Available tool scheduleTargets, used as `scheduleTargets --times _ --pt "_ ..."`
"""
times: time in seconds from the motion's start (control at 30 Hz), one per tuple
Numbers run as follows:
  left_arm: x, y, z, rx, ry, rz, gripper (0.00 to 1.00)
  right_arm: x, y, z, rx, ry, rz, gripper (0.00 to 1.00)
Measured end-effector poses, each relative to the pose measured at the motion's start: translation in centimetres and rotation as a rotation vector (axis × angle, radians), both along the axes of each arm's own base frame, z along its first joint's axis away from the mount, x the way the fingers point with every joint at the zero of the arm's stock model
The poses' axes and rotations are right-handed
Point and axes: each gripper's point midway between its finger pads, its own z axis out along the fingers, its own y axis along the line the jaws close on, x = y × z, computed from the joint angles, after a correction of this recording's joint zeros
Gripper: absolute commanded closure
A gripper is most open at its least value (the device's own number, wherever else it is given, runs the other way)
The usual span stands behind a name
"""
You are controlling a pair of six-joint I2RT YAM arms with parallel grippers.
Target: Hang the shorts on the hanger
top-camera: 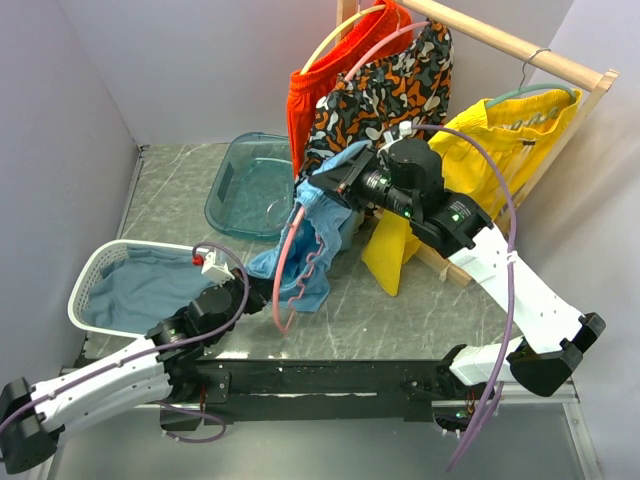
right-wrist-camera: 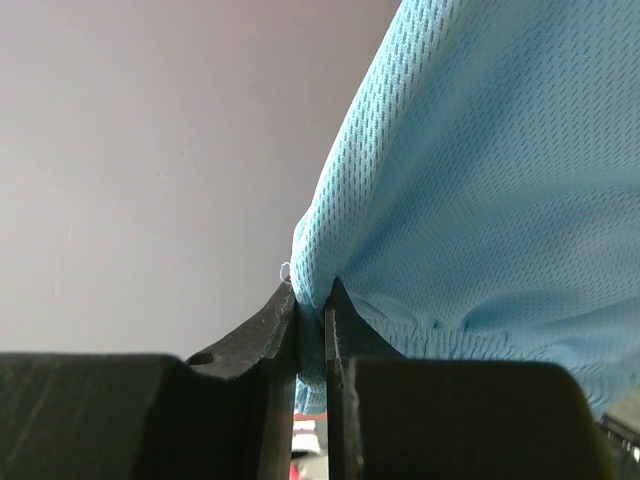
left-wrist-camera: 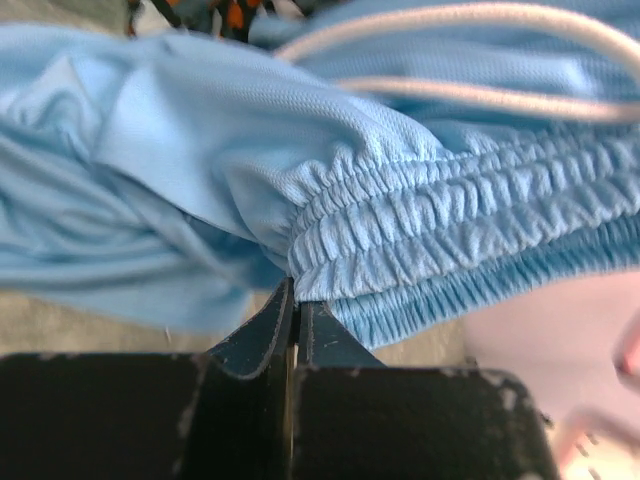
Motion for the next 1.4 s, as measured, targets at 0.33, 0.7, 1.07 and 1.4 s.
scheduleTargets --times 0.33,0.7,1.07,1.4 --pt "-4.0 -0.7 1.7 -0.002 0.084 -0.185 0.99 1.6 -0.4 3.3 0.054 -0.129 -0.075 1.0" --pt "-6.1 -0.4 1.9 0.01 0.12 -0.261 0.99 2.5 -0.8 4.5 0.062 -0.192 -0.124 1.0" --pt "-7.7 0.2 5.4 0.015 0.127 -0.311 0.99 2.3 -4.0 5.6 0.008 -0.298 -0.227 1.0" --pt "-7.2 0.3 11.4 0.041 0.068 -0.315 0.99 1.8 -4.3 6.6 0.08 -0.321 -0.247 1.0"
